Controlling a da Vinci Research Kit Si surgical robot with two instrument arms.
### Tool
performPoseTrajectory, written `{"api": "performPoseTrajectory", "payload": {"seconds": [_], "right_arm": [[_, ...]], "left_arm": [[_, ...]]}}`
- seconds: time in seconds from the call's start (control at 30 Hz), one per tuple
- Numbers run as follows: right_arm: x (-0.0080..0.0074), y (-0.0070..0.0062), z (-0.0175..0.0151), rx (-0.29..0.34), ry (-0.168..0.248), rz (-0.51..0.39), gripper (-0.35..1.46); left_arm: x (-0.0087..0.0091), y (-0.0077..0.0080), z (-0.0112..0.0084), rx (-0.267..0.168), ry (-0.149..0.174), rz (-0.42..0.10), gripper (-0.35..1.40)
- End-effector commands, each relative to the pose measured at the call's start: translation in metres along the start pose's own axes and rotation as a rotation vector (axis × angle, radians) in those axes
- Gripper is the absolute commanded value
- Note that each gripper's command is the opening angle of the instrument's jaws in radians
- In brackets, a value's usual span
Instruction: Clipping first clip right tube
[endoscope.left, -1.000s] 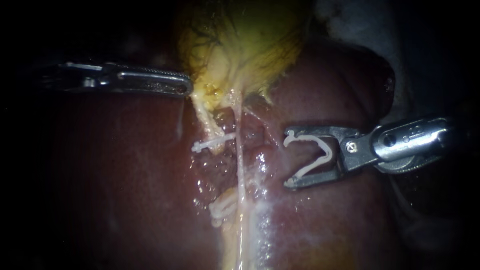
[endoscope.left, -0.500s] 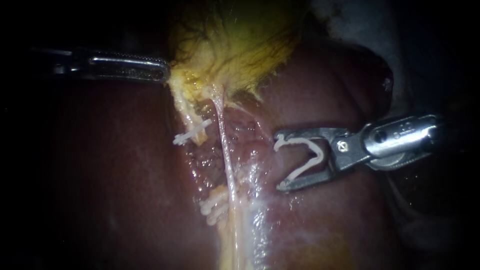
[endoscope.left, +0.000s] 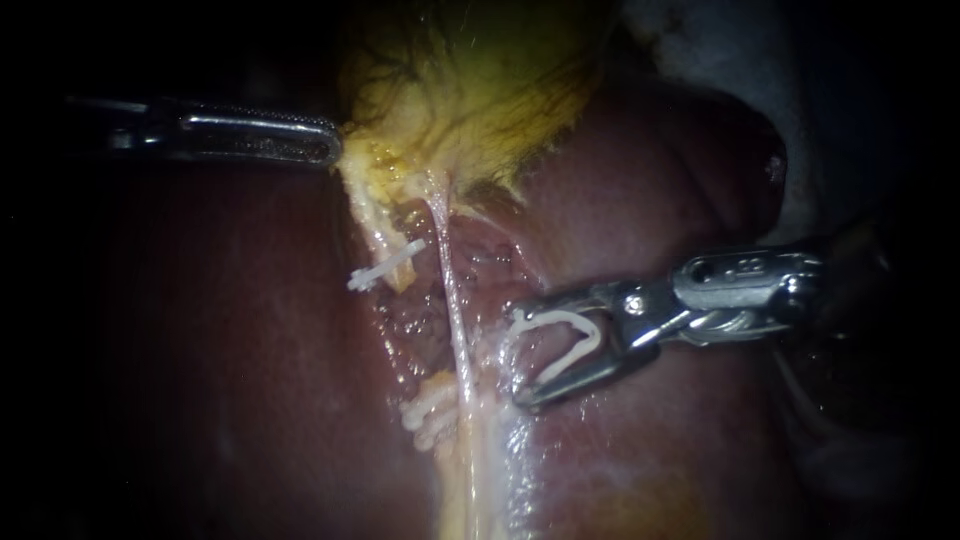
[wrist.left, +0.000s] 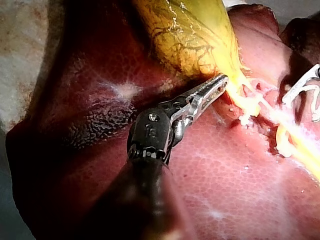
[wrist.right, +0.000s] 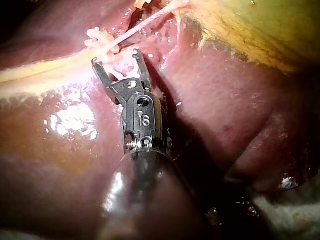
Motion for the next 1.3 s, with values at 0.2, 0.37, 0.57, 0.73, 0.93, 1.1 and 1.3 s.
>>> {"api": "performPoseTrajectory", "payload": {"seconds": [0.2, 0.37, 0.57, 0.73, 0.93, 1.1, 1.3], "right_arm": [[0.0001, 0.0009, 0.0024, 0.024, 0.031, 0.047, 0.53], [0.0004, 0.0012, 0.0042, 0.037, 0.047, 0.070, 0.53], [0.0002, 0.0014, 0.0056, 0.051, 0.082, 0.096, 0.53], [0.0003, 0.0014, 0.0057, 0.103, 0.162, 0.137, 0.53], [0.0003, 0.0011, 0.0057, 0.210, 0.223, 0.185, 0.52], [0.0005, 0.0005, 0.0060, 0.291, 0.263, 0.209, 0.51], [0.0008, -0.0006, 0.0065, 0.368, 0.272, 0.213, 0.50]], "left_arm": [[0.0000, 0.0000, 0.0000, 0.000, 0.000, 0.000, -0.35], [0.0000, 0.0000, 0.0000, 0.000, 0.000, 0.000, -0.35], [0.0000, 0.0000, 0.0000, 0.000, 0.000, 0.000, -0.35], [0.0000, -0.0001, 0.0000, -0.001, 0.000, 0.000, -0.35], [0.0000, -0.0001, 0.0000, -0.001, 0.000, 0.000, -0.35], [0.0000, -0.0001, 0.0000, -0.001, 0.000, 0.000, -0.35], [0.0000, -0.0002, 0.0000, -0.001, 0.000, 0.000, -0.35]]}}
